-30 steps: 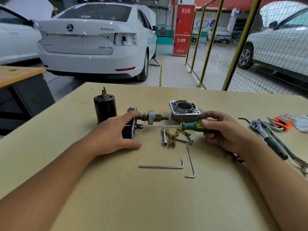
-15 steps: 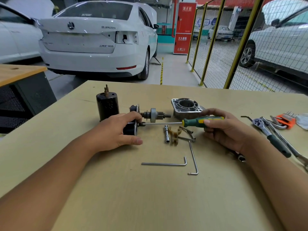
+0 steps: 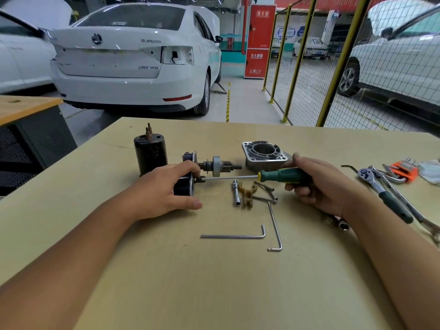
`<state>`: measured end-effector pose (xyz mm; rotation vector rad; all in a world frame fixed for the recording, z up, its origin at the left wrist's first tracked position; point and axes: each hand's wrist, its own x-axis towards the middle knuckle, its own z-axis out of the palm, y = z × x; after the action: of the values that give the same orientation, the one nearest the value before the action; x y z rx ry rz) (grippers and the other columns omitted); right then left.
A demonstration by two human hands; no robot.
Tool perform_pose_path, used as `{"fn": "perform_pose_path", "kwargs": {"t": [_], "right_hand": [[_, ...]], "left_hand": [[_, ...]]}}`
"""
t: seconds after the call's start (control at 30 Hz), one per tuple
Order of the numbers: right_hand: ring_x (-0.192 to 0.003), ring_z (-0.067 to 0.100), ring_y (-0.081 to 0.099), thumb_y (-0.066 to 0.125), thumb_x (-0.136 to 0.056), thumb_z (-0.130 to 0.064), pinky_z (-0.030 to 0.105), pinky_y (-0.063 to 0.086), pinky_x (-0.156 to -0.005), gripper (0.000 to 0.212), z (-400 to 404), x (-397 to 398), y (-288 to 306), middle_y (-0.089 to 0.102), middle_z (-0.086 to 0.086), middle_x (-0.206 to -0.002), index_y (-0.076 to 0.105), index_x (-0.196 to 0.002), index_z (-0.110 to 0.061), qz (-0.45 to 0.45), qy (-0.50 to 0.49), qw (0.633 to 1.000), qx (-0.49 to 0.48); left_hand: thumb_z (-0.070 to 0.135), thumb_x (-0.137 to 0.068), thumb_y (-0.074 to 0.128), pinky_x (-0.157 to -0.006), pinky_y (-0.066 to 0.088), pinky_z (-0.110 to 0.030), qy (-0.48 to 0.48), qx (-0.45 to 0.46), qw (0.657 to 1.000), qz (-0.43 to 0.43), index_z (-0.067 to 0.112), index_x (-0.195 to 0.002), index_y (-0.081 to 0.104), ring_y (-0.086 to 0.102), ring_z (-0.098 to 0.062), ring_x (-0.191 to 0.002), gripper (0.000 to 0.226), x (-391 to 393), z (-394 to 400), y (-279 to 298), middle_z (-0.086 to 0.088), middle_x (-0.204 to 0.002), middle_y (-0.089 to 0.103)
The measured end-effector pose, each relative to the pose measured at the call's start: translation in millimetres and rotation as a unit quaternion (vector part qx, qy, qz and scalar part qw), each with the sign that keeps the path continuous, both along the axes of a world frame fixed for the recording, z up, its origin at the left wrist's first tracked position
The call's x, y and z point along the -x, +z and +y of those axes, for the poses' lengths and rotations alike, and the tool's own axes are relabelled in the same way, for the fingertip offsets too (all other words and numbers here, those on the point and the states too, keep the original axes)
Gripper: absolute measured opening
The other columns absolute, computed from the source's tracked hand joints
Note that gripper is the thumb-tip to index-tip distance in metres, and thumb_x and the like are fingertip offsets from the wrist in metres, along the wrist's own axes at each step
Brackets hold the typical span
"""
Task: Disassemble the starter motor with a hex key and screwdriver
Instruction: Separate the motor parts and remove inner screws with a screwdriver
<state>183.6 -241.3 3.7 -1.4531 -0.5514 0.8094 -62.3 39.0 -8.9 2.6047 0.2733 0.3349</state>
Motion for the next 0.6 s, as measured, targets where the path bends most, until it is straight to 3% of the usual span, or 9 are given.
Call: {"fn": "perform_pose_path", "kwargs": {"t": [0.07, 0.13, 0.17, 0.27, 0.33, 0.4, 0.47, 0.6], "right_hand": [[-0.052, 0.014, 0.044, 0.076, -0.082, -0.027, 0.022, 0.040, -0.042, 0.037, -2.6, -1.1, 0.0, 0.065, 0.021, -0.090, 0.064, -0.112, -0.011, 0.006, 0.025, 0.999, -0.028], [-0.060, 0.016, 0.049, 0.081, -0.072, -0.002, 0.025, 0.046, -0.049, 0.046, -4.5, -2.0, -3.5, 0.063, 0.018, -0.099, 0.064, -0.113, -0.013, 0.031, 0.042, 0.996, -0.076], [-0.063, 0.017, 0.051, 0.081, -0.068, -0.001, 0.026, 0.048, -0.051, 0.050, -4.3, -2.1, -4.6, 0.063, 0.017, -0.101, 0.064, -0.113, -0.013, 0.035, 0.043, 0.994, -0.090], [-0.060, 0.016, 0.049, 0.082, -0.073, -0.038, 0.026, 0.046, -0.049, 0.052, 1.1, 1.0, -1.9, 0.065, 0.020, -0.099, 0.065, -0.113, -0.009, 0.034, 0.026, 0.997, -0.058], [-0.050, 0.015, 0.048, 0.065, -0.087, -0.057, 0.024, 0.041, -0.042, 0.050, 2.8, 1.2, 1.3, 0.070, 0.026, -0.090, 0.068, -0.111, -0.013, 0.035, -0.009, 0.999, 0.002], [-0.042, 0.014, 0.041, 0.053, -0.098, -0.051, 0.021, 0.034, -0.036, 0.040, 2.7, -0.5, 2.2, 0.068, 0.025, -0.081, 0.068, -0.110, -0.015, 0.029, -0.019, 0.999, 0.038], [-0.039, 0.012, 0.035, 0.051, -0.100, -0.043, 0.020, 0.030, -0.034, 0.032, 2.7, -1.8, 1.5, 0.063, 0.020, -0.074, 0.068, -0.106, -0.016, 0.016, -0.018, 0.998, 0.050], [-0.038, 0.012, 0.025, 0.057, -0.094, -0.044, 0.017, 0.026, -0.035, 0.026, 2.8, -3.7, 0.2, 0.047, 0.011, -0.060, 0.062, -0.095, -0.019, 0.006, -0.009, 0.999, 0.040]], "left_hand": [[0.086, -0.061, 0.067, -0.084, 0.053, -0.037, 0.000, -0.004, 1.000, -0.007, 0.057, -0.112, 0.049, 0.055, -0.002, -0.090, 0.061, -0.7, 1.1, -1.0, 0.038, -0.106, 0.053], [0.086, -0.061, 0.067, -0.084, 0.054, -0.040, 0.002, -0.006, 1.000, -0.007, 0.056, -0.113, 0.049, 0.058, -0.008, -0.089, 0.063, -1.4, 2.3, -2.5, 0.036, -0.106, 0.053], [0.087, -0.061, 0.068, -0.084, 0.055, -0.042, 0.002, -0.008, 1.000, -0.007, 0.056, -0.113, 0.049, 0.059, -0.011, -0.088, 0.064, -1.7, 2.9, -3.1, 0.034, -0.105, 0.054], [0.086, -0.061, 0.068, -0.084, 0.056, -0.046, 0.001, -0.006, 1.000, -0.004, 0.056, -0.115, 0.049, 0.061, -0.017, -0.088, 0.065, -2.1, 3.9, -3.8, 0.030, -0.104, 0.056], [0.085, -0.061, 0.069, -0.086, 0.055, -0.043, 0.000, -0.002, 1.000, -0.006, 0.058, -0.116, 0.047, 0.061, -0.012, -0.092, 0.065, -2.0, 4.4, -3.5, 0.026, -0.103, 0.059], [0.085, -0.061, 0.068, -0.085, 0.051, -0.038, 0.000, -0.001, 1.000, -0.005, 0.062, -0.122, 0.043, 0.058, -0.001, -0.095, 0.069, -1.5, 3.9, -2.7, 0.026, -0.113, 0.059], [0.084, -0.062, 0.068, -0.084, 0.049, -0.035, 0.002, -0.001, 1.000, -0.002, 0.063, -0.126, 0.040, 0.057, 0.001, -0.093, 0.074, -1.1, 3.4, -1.5, 0.020, -0.120, 0.058], [0.084, -0.063, 0.067, -0.090, 0.054, -0.045, 0.003, -0.002, 1.000, 0.013, 0.057, -0.119, 0.044, 0.062, -0.016, -0.094, 0.066, -0.2, 5.9, -1.1, 0.015, -0.111, 0.062]]}}
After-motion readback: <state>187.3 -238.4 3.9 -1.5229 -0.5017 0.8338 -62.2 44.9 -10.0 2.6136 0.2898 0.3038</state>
